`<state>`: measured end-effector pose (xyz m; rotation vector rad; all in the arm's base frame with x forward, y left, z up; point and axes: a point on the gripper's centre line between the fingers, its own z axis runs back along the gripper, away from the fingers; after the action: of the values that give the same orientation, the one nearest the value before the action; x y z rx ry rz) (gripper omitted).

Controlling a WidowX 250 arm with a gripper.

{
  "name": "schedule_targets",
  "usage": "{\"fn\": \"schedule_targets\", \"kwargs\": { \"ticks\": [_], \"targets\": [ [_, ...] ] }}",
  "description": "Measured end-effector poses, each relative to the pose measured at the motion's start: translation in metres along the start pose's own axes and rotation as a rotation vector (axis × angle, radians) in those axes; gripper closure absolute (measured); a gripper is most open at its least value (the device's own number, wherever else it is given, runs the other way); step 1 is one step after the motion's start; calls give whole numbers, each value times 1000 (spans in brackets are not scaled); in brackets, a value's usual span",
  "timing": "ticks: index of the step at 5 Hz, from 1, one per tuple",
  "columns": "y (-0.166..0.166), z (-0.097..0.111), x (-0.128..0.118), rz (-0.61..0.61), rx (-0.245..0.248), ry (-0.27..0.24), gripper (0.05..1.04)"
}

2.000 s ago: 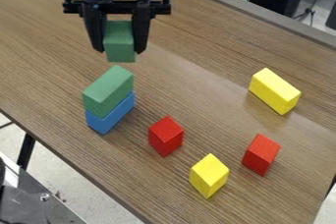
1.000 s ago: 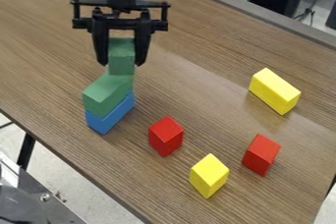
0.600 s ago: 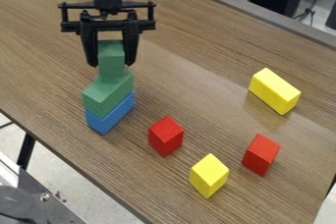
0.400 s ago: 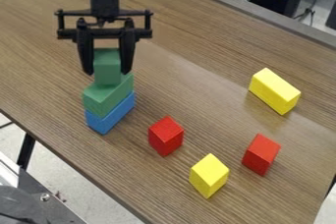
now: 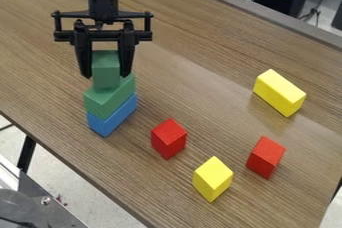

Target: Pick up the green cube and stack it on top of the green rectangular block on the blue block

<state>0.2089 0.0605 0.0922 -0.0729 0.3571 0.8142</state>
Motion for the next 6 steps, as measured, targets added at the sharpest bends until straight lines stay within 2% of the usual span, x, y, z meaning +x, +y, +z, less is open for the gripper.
{"fn": "schedule_targets", "kwargs": {
  "ticks": [1,2,3,4,6],
  "targets": [
    [-1,0,0,1,-5,-3,497],
    [-2,1,1,-7,-11,-10,424],
    [-8,1,1,-56,14,-33,154],
    [-11,1,0,-78,36,-48,83],
    [-13,3,-2,-90,55,-56,85]
  ]
}}
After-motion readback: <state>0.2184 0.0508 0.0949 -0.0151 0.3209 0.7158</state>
